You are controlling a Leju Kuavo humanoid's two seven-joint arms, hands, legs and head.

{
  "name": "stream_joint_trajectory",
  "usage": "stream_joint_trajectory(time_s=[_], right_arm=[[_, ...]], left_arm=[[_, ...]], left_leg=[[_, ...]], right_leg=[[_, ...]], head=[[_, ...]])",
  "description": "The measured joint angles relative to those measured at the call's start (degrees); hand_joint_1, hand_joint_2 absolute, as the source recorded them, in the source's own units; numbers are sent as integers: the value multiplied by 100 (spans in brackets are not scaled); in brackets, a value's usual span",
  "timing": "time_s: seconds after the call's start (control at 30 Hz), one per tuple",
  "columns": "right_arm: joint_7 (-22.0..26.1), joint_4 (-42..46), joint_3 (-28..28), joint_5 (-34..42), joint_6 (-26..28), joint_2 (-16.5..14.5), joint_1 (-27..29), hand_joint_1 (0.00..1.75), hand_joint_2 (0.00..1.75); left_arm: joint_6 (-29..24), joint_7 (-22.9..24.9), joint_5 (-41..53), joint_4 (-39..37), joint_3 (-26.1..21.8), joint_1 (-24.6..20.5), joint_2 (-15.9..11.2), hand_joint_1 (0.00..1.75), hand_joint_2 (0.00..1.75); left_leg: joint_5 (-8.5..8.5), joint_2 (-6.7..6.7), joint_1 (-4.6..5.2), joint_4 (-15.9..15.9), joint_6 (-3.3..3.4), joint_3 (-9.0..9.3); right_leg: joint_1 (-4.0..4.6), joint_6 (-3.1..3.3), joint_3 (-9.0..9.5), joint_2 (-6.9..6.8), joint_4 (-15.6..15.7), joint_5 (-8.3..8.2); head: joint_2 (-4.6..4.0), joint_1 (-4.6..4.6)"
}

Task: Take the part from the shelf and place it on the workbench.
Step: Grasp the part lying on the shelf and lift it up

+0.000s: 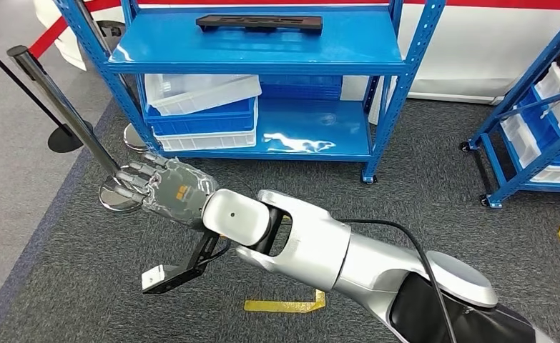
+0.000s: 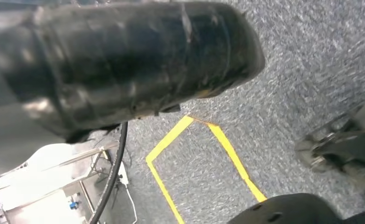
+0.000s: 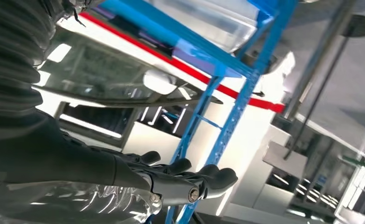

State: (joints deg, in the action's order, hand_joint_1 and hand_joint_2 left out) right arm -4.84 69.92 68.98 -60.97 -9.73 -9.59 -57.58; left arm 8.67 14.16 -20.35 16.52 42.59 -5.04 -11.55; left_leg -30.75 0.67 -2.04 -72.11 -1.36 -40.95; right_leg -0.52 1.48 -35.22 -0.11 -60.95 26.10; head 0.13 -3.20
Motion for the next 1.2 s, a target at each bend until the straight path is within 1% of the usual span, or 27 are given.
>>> stream_joint_trajectory(time_s=[0.03, 0.07, 0.1, 0.13, 0.23, 0.27, 0.3, 0.33, 0.4, 0.43, 0.47, 0.5, 0.53, 0.57, 0.6, 0.63, 0.73, 0.8, 0.83, 0.9, 0.93, 0.97, 1.0, 1.07, 1.1, 1.13, 1.2], right_arm=[[-61, -12, 38, -46, -2, 0, -15, 0, 87], [-121, -22, 63, -75, -2, 1, -35, 0, 87], [-181, -33, 85, -97, 0, 4, -54, 0, 131], [-235, -44, 101, -110, 4, 13, -67, 0, 175], [-335, -75, 126, -120, 27, 63, -69, 0, 175], [-359, -81, 130, -121, 32, 84, -70, 0, 175], [-384, -86, 132, -121, 33, 107, -71, 0, 175], [-405, -90, 133, -119, 31, 129, -69, 0, 175], [-437, -99, 141, -107, 16, 167, -51, 0, 175], [-451, -105, 146, -100, 8, 184, -35, 0, 175], [-463, -110, 150, -91, 3, 202, -22, 0, 175], [-472, -114, 152, -85, 3, 216, -13, 0, 175], [-475, -115, 153, -78, 7, 226, -9, 0, 175], [-475, -116, 154, -70, 13, 234, -9, 0, 175], [-475, -113, 155, -64, 19, 238, -9, 0, 175], [-474, -110, 156, -58, 23, 242, -6, 0, 175], [-473, -104, 158, -45, 30, 264, 7, 0, 175], [-472, -102, 158, -34, 31, 271, 7, 0, 175], [-469, -99, 158, -24, 31, 271, 8, 0, 175], [-456, -95, 167, -2, 30, 272, 20, 0, 175], [-448, -94, 173, 9, 29, 273, 32, 0, 175], [-443, -93, 179, 16, 28, 273, 43, 0, 175], [-440, -92, 182, 21, 27, 273, 49, 0, 175], [-438, -87, 184, 36, 24, 272, 52, 0, 175], [-438, -86, 184, 46, 21, 272, 49, 0, 175], [-438, -84, 184, 60, 19, 272, 47, 0, 175], [-434, -77, 184, 89, 15, 273, 46, 0, 175]], left_arm=[[-136, -16, -25, -12, 16, 2, -15, 0, 0], [-314, -42, -48, -27, 29, -4, -33, 0, 0], [-536, -72, -69, -42, 42, -13, -50, 0, 0], [-779, -101, -91, -56, 54, -22, -71, 0, 0], [-1459, -167, -154, -91, 75, -22, -130, 0, 0], [-1631, -188, -179, -101, 77, -14, -150, 0, 0], [-1772, -210, -209, -108, 78, -11, -168, 0, 0], [-1885, -234, -238, -114, 78, -10, -182, 0, 0], [-2045, -276, -302, -124, 78, -14, -205, 0, 0], [-2106, -294, -332, -130, 78, -12, -210, 0, 0], [-2167, -310, -359, -137, 78, -8, -215, 0, 0], [-2231, -323, -386, -142, 78, -7, -219, 0, 0], [-2294, -333, -405, -145, 78, -7, -222, 0, 0], [-2356, -344, -422, -147, 78, -7, -226, 0, 0], [-2416, -358, -440, -148, 78, -11, -232, 0, 0], [-2473, -378, -453, -150, 78, -13, -237, 0, 0], [-2595, -443, -469, -153, 77, -10, -248, 0, 0], [-2636, -476, -472, -153, 77, -8, -246, 0, 0], [-2652, -496, -475, -153, 78, -10, -246, 0, 0], [-2675, -537, -487, -153, 77, -5, -244, 0, 0], [-2682, -550, -502, -154, 77, 3, -241, 0, 0], [-2686, -562, -518, -154, 76, 11, -238, 0, 0], [-2689, -574, -536, -154, 77, 15, -235, 0, 0], [-2692, -594, -569, -155, 75, 14, -234, 0, 0], [-2691, -602, -583, -156, 75, 10, -235, 0, 0], [-2690, -609, -594, -156, 75, 5, -235, 0, 0], [-2683, -622, -620, -158, 74, 4, -235, 0, 0]], left_leg=[[246, -9, 17, 389, 39, 137], [423, -19, 46, 751, 69, 289], [527, -30, 71, 1043, 92, 411], [550, -37, 93, 1199, 103, 475], [541, -33, 96, 1284, 131, 511], [553, -35, 84, 1308, 152, 527], [566, -38, 73, 1333, 180, 542], [574, -40, 68, 1348, 201, 552], [576, -37, 83, 1349, 226, 551], [574, -35, 90, 1346, 229, 551], [571, -32, 96, 1342, 230, 553], [568, -27, 99, 1337, 228, 558], [562, -22, 102, 1332, 223, 565], [555, -17, 105, 1326, 213, 565], [549, -14, 116, 1313, 197, 558], [551, -12, 121, 1306, 173, 545], [562, -13, 114, 1316, 88, 517], [443, -23, 103, 1134, 34, 438], [309, -29, 95, 875, 7, 315], [12, -32, 88, 136, -38, -58], [-55, -33, 85, -141, -50, -214], [-24, -33, 85, -235, -53, -282], [110, -33, 85, -100, -45, -232], [480, -48, 92, 648, -4, 137], [582, -57, 111, 1015, 28, 328], [615, -64, 131, 1256, 62, 459], [555, -60, 159, 1394, 135, 537]], right_leg=[[8, -1, 19, 0, 0, 11], [20, -9, 29, 1, 2, 19], [30, -24, 28, 4, 1, 23], [39, -43, 22, 3, 4, 22], [43, -117, 15, -1, 18, 25], [43, -144, -9, 1, -46, 81], [41, -167, -85, 4, -217, 193], [36, -183, -220, 5, -506, 353], [34, -196, -577, 6, -1239, 659], [35, -196, -700, 6, -1474, 702], [36, -191, -730, 6, -1506, 634], [37, -177, -650, 7, -1311, 467], [38, -155, -482, 9, -944, 247], [42, -126, -299, 18, -558, 83], [46, -102, -150, 26, -236, -25], [56, -82, -64, 34, -46, -65], [67, -24, -28, 38, 69, -76], [36, 23, 9, 29, 119, -95], [25, 40, 27, 22, 135, -96], [29, 62, 36, 14, 138, -84], [33, 68, 38, 13, 137, -77], [35, 70, 44, 13, 136, -69], [37, 68, 56, 14, 136, -55], [40, 44, 101, 14, 136, -16], [48, 20, 118, 14, 134, 8], [55, -9, 132, 13, 140, 25], [69, -71, 157, 13, 135, 30]], head=[[0, -1], [0, 1], [0, 1], [0, 4], [0, 7], [0, 8], [0, 15], [0, 22], [0, 31], [0, 31], [0, 31], [0, 31], [0, 32], [0, 30], [0, 25], [0, 25], [0, 26], [0, 12], [0, 3], [0, -10], [0, -9], [0, -10], [0, -10], [0, -9], [0, -8], [0, -6], [0, -2]])
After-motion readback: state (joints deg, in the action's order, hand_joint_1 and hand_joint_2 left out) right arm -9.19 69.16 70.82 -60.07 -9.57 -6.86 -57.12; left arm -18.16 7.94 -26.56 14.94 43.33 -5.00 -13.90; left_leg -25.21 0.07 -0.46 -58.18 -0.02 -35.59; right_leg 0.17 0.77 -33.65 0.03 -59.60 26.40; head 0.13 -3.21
